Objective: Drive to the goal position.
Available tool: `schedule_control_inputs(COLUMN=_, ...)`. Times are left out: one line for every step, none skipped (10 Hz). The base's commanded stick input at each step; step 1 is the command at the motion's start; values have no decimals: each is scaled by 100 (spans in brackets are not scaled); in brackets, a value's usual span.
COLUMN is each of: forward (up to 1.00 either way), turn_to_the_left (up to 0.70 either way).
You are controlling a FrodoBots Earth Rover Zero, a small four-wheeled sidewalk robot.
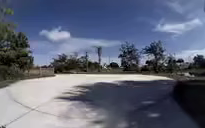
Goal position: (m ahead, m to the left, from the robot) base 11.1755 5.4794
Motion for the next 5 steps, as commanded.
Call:
schedule_control_inputs(forward=85, turn_to_the_left=0)
schedule_control_inputs(forward=85, turn_to_the_left=0)
schedule_control_inputs(forward=85, turn_to_the_left=0)
schedule_control_inputs(forward=85, turn_to_the_left=0)
schedule_control_inputs(forward=85, turn_to_the_left=0)
